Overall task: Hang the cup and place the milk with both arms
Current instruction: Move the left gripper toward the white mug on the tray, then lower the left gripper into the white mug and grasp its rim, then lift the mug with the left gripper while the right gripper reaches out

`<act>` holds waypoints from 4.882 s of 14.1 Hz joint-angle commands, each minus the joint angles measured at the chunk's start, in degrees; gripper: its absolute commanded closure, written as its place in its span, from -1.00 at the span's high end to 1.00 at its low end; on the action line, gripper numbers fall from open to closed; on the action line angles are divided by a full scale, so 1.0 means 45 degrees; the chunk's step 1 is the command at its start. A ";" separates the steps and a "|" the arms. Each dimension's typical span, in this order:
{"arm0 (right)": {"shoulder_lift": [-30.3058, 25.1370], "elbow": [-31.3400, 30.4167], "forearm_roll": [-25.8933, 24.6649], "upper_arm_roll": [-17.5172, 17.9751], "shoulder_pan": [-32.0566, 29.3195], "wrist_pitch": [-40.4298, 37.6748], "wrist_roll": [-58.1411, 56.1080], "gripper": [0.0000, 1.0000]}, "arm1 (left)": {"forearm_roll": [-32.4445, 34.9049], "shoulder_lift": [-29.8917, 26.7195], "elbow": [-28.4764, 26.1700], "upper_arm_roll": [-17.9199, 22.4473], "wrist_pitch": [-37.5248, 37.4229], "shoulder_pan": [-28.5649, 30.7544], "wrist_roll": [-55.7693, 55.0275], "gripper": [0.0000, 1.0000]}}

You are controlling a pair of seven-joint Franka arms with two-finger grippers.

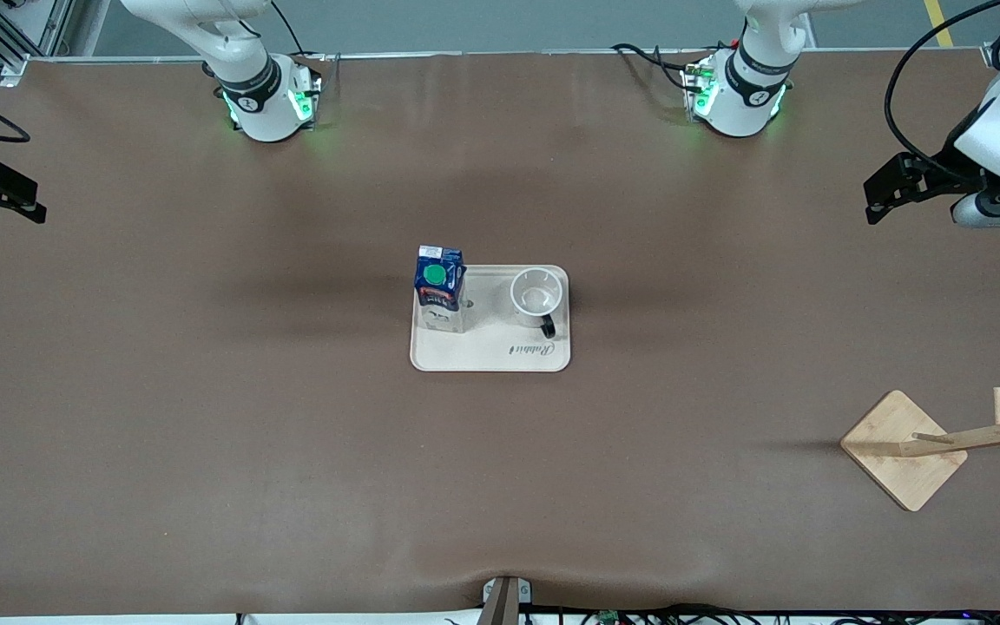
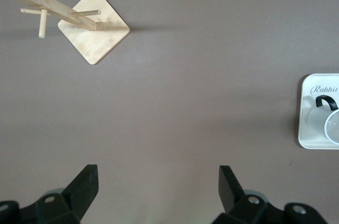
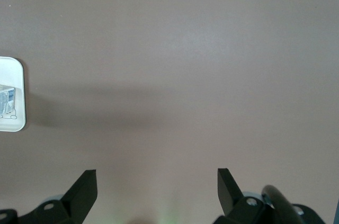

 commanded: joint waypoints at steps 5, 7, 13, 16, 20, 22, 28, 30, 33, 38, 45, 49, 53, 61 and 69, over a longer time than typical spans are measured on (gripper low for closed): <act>0.0163 0.0335 -0.0252 0.0023 0.0034 -0.0199 -0.0047 1.00 | -0.0230 0.0198 0.0440 0.0192 0.0089 0.0076 -0.0188 1.00; 0.0164 0.0335 -0.0252 0.0023 0.0034 -0.0199 -0.0047 1.00 | -0.0501 0.0510 0.0421 0.0192 0.0166 0.0036 -0.0286 1.00; 0.0144 0.0335 -0.0252 0.0023 0.0034 -0.0199 -0.0047 1.00 | -0.0777 0.1448 -0.0260 -0.0003 0.1197 -0.0256 -0.1592 1.00; 0.0164 0.0335 -0.0252 0.0023 0.0034 -0.0199 -0.0047 1.00 | -0.0757 0.1799 -0.1393 -0.0276 0.3110 -0.0723 -0.3346 1.00; 0.0144 0.0335 -0.0252 0.0023 0.0034 -0.0199 -0.0047 1.00 | -0.0679 0.3340 -0.1611 -0.0335 0.4460 -0.2088 -0.6508 1.00; 0.0164 0.0335 -0.0252 0.0023 0.0034 -0.0199 -0.0047 1.00 | -0.0543 0.3985 -0.1747 -0.0316 0.5105 -0.3045 -0.8733 1.00; 0.0164 0.0335 -0.0252 0.0023 0.0034 -0.0199 -0.0047 1.00 | -0.0562 0.4649 -0.3681 -0.0336 0.8289 -0.5311 -1.1280 1.00; 0.0164 0.0335 -0.0252 0.0023 0.0034 -0.0180 -0.0047 1.00 | -0.0562 0.5099 -0.3759 -0.0336 0.8854 -0.6267 -1.2757 1.00; 0.0164 0.0335 -0.0252 0.0023 0.0034 -0.0199 -0.0047 1.00 | -0.0562 0.5801 -0.3896 -0.0336 0.9812 -0.7130 -1.4286 1.00; 0.0164 0.0335 -0.0252 0.0023 0.0034 -0.0219 -0.0047 1.00 | -0.0562 0.6487 -0.4111 -0.0336 1.0167 -0.7600 -1.4857 0.64; 0.0514 0.0432 -0.0252 0.0042 0.0288 -0.0219 -0.0047 1.00 | -0.0562 0.6879 -0.4111 -0.0336 1.0167 -0.7835 -1.4877 -0.99; 0.0807 0.0432 -0.0232 0.0042 0.0658 -0.0141 -0.0047 1.00 | -0.0562 0.6762 -0.3585 -0.0297 1.0089 -0.7815 -1.4818 -1.00; 0.0945 0.0413 -0.0039 0.0023 0.0776 -0.0238 -0.0047 1.00 | -0.0542 0.5476 -0.3467 -0.0141 0.9856 -0.7484 -1.4721 -1.00; 0.0984 0.0296 0.1272 0.0042 0.1770 -0.0355 0.0867 1.00 | 0.1957 0.3036 -0.2488 -0.0160 0.7277 -0.5260 -1.3570 -1.00; 0.1549 0.0296 0.1799 0.0042 0.3664 -0.0239 0.3796 1.00 | 0.1822 0.1646 -0.2703 -0.0277 0.7354 -0.1277 -0.8518 -1.00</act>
